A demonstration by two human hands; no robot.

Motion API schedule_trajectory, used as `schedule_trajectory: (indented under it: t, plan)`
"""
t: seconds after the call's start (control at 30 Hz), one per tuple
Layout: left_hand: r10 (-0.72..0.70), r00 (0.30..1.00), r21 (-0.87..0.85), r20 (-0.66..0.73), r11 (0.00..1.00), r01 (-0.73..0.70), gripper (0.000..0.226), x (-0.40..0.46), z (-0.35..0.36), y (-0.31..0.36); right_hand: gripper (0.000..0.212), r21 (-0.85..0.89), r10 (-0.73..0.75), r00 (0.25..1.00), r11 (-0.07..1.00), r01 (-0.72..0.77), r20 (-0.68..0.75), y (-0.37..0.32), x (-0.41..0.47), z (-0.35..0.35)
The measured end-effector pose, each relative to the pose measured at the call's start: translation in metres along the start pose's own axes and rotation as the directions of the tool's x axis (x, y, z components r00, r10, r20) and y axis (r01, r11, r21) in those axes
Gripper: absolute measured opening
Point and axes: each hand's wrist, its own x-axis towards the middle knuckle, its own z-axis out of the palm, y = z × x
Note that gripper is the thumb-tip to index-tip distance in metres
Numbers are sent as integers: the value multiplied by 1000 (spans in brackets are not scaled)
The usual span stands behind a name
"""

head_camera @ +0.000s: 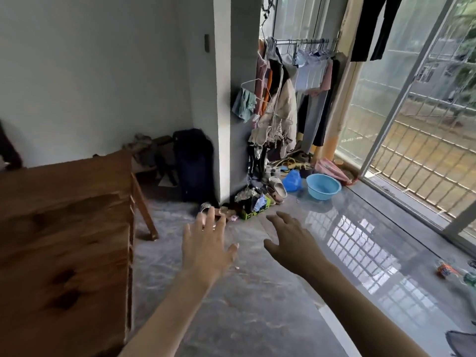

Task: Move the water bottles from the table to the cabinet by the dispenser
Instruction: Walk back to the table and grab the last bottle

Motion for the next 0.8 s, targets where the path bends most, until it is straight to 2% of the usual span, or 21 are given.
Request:
schedule_trajectory:
  t: [0.2,0.37,0.6,0.8]
  plan:
    - [-40,999,-17,-15,999,40,75,117,-13,-11,58,-18,-59,998,998,60,28,3,121,-18]
    - [-57,997,-41,-56,998,55,73,194,-28,-17,59,8,-56,998,998,56,-7,12,199,-35]
    - [-115,992,-16,-57,993,114,74,275,-34,-42,53,-2,-95,995,995,95,30,12,295,-26]
    - [-168,983,-7,-69,986,168,74,355,-28,-57,60,33,-162,984,987,159,80,19,389,-13]
